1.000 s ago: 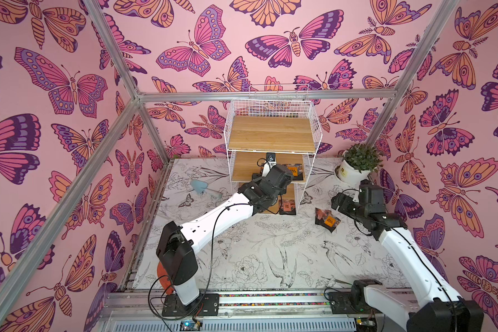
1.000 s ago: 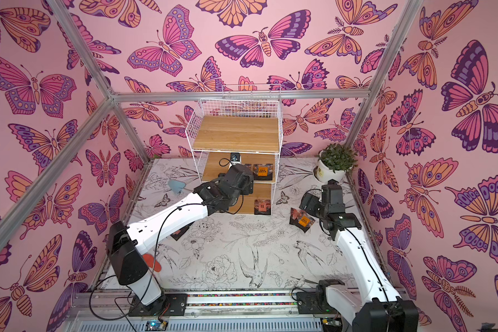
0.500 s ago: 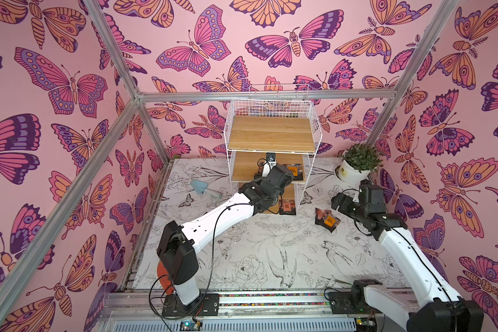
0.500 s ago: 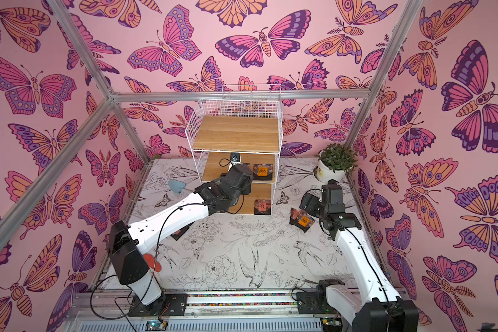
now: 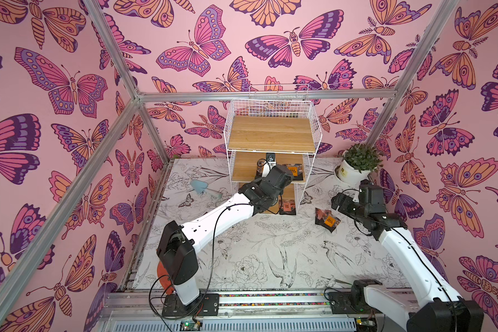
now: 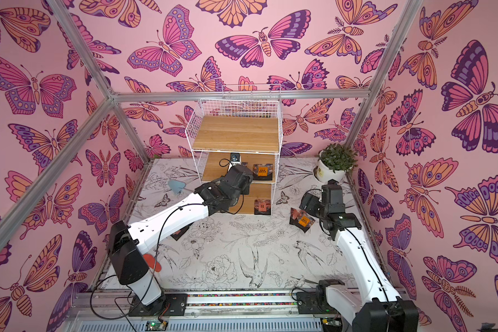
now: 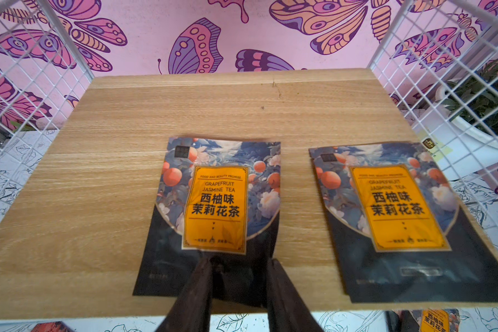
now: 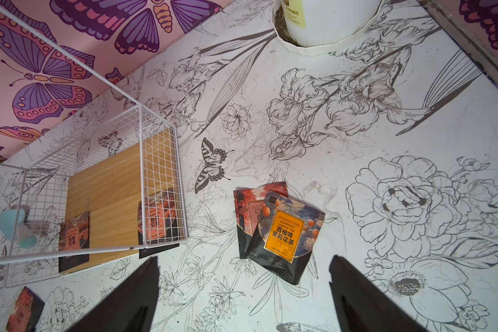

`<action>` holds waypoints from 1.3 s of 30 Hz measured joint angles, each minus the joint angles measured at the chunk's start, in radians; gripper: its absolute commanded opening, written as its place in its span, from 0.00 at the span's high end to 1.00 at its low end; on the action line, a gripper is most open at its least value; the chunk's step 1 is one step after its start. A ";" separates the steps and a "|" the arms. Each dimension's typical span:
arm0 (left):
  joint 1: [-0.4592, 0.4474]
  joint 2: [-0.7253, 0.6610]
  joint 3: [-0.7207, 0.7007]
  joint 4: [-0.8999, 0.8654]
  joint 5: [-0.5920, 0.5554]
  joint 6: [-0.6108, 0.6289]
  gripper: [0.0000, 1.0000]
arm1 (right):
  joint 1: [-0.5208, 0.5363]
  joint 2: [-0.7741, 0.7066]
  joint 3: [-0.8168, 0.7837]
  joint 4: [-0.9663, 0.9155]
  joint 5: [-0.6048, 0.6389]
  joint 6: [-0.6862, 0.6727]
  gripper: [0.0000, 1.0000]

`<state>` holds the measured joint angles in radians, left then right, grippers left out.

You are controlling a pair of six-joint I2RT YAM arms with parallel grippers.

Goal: Remove the tea bags from the shelf
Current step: Pick up the tea bag from the shelf.

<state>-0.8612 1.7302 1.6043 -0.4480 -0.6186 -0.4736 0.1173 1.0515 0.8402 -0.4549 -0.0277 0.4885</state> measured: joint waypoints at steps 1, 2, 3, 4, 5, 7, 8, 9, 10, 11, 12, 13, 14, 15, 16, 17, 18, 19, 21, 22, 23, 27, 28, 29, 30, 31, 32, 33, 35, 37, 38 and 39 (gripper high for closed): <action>0.000 0.000 0.000 0.000 0.000 0.000 0.74 | 0.000 0.000 0.000 0.000 0.000 0.000 0.05; 0.000 0.000 0.000 0.002 0.000 0.000 0.76 | 0.000 0.000 0.000 0.000 0.000 0.000 0.05; 0.001 0.000 -0.001 0.002 0.000 0.000 0.78 | 0.000 0.000 0.000 0.000 0.000 0.000 0.05; 0.002 0.000 -0.001 0.003 0.000 0.002 0.81 | 0.000 0.000 0.000 0.000 0.000 0.000 0.05; 0.003 -0.001 -0.002 0.003 0.000 0.002 0.85 | 0.000 0.000 0.000 0.000 0.000 0.000 0.05; 0.004 -0.003 -0.005 0.005 0.000 0.005 0.89 | 0.000 0.000 0.000 0.000 0.000 0.000 0.05; 0.004 -0.004 -0.005 0.005 0.000 0.006 0.92 | -0.002 0.000 0.000 0.000 0.000 0.000 0.05; 0.004 -0.006 -0.006 0.005 0.001 0.006 0.95 | -0.003 0.000 0.000 0.000 0.000 0.000 0.05; 0.004 -0.007 -0.007 0.004 0.002 0.006 0.98 | -0.005 0.000 0.000 0.000 0.000 0.000 0.05; 0.004 -0.009 -0.007 0.004 0.005 0.006 1.00 | -0.005 0.000 0.000 0.000 0.000 0.000 0.05; 0.005 -0.011 -0.008 0.004 0.008 0.006 1.00 | -0.005 0.000 0.000 0.000 0.000 0.000 0.05; 0.005 -0.014 -0.010 0.003 0.013 0.007 1.00 | -0.005 0.000 0.000 0.000 0.000 0.000 0.05; 0.006 -0.018 -0.012 0.003 0.019 0.006 1.00 | -0.006 0.000 0.000 0.000 0.000 0.000 0.05; 0.006 -0.021 -0.014 0.001 0.024 0.007 1.00 | -0.006 0.000 0.000 0.000 0.000 0.000 0.05; 0.006 -0.025 -0.015 -0.002 0.030 0.008 1.00 | -0.006 0.000 0.000 0.000 0.000 0.000 0.05; 0.007 -0.030 -0.019 -0.003 0.039 0.010 1.00 | -0.006 0.000 0.000 0.000 0.000 0.000 0.05; 0.009 -0.036 -0.024 -0.003 0.047 0.010 1.00 | -0.008 0.000 0.000 0.000 0.000 0.000 0.05; 0.011 -0.046 -0.032 -0.005 0.054 0.010 1.00 | -0.010 0.000 0.000 0.000 0.000 0.000 0.05; 0.013 -0.066 -0.045 -0.011 0.063 0.011 1.00 | -0.013 0.000 0.000 0.000 0.000 0.000 0.05; 0.013 -0.077 -0.051 -0.016 0.066 0.013 1.00 | -0.016 0.000 0.000 0.000 -0.001 0.000 0.05; 0.013 -0.089 -0.056 -0.020 0.068 0.013 1.00 | -0.019 0.000 0.000 0.000 -0.001 0.000 0.05; 0.000 -0.146 -0.088 -0.026 0.074 0.013 1.00 | -0.030 0.000 0.000 0.000 -0.001 0.000 0.05; -0.005 -0.161 -0.093 -0.033 0.075 0.012 1.00 | -0.031 0.000 0.000 0.000 -0.002 0.000 0.05; -0.010 -0.176 -0.095 -0.046 0.076 0.006 1.00 | -0.033 0.000 0.000 0.001 -0.003 0.000 0.05; -0.014 -0.187 -0.097 -0.055 0.076 0.000 1.00 | -0.033 0.000 0.000 0.001 -0.004 0.000 0.05; -0.018 -0.201 -0.102 -0.062 0.076 -0.007 1.00 | -0.033 0.000 0.000 0.001 -0.005 0.000 0.05; -0.024 -0.218 -0.113 -0.070 0.073 -0.013 1.00 | -0.033 0.000 0.000 0.001 -0.005 0.000 0.05; -0.028 -0.237 -0.130 -0.077 0.071 -0.020 1.00 | -0.033 0.000 0.000 0.001 -0.006 0.000 0.05; -0.041 -0.285 -0.175 -0.103 0.061 -0.039 1.00 | -0.033 0.000 0.000 0.001 -0.007 0.000 0.05; -0.059 -0.338 -0.222 -0.130 0.047 -0.061 1.00 | -0.033 0.000 0.000 0.001 -0.008 0.000 0.05; -0.068 -0.364 -0.241 -0.148 0.043 -0.075 1.00 | -0.033 0.000 0.000 0.001 -0.008 0.000 0.05; -0.079 -0.391 -0.256 -0.171 0.036 -0.093 1.00 | -0.033 -0.002 -0.002 0.003 -0.008 0.000 0.05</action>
<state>-0.9401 1.3392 1.3479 -0.6189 -0.5823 -0.5671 0.0845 1.0500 0.8383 -0.4519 -0.0357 0.4889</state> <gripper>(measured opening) 0.047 0.949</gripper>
